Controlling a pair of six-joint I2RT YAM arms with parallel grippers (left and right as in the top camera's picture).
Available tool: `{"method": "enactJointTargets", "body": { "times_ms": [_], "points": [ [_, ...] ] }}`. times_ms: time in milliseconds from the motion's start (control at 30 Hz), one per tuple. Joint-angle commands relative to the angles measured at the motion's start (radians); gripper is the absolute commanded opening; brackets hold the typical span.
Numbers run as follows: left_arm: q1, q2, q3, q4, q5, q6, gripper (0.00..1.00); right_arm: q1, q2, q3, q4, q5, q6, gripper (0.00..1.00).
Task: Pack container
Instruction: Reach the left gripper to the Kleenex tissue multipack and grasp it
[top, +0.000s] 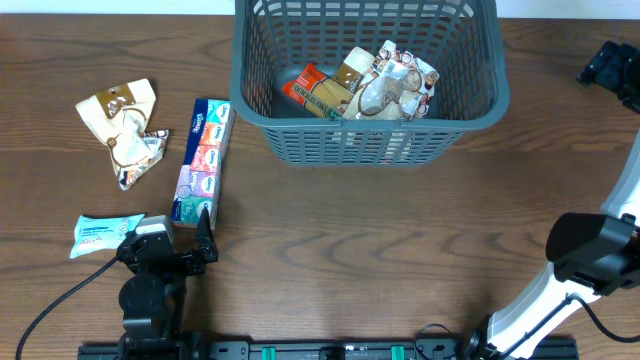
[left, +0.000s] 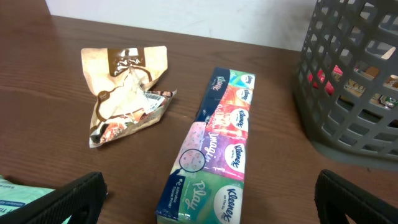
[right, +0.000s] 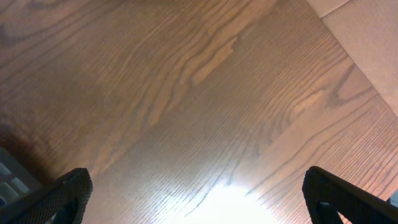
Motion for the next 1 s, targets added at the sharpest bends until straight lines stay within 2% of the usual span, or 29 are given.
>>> {"method": "enactJointTargets", "body": {
  "times_ms": [0,333,567,700,833,967],
  "points": [
    [0.006,-0.006,-0.02,-0.012,0.0,0.006,0.99,-0.003,-0.005,-0.005,-0.008,0.014,0.018,0.99],
    [0.006,-0.006,-0.02,0.026,0.0,0.006,0.99,-0.003,-0.005,-0.005,-0.007,0.014,0.018,0.99],
    [0.006,-0.006,0.007,0.282,0.007,-0.009,0.99,-0.003,-0.005,-0.005,-0.007,0.014,0.018,0.99],
    [0.006,0.002,0.078,0.238,0.015,-0.006,0.99,-0.003,-0.005,-0.005,-0.007,0.014,0.018,0.99],
    [0.006,0.064,0.214,0.194,0.015,0.07,0.99,-0.003,-0.005,-0.005,-0.007,0.014,0.018,0.99],
    [0.006,0.275,0.465,0.027,0.012,0.2,0.99,-0.003,-0.005,-0.005,-0.007,0.014,0.018,0.99]
  ]
}}
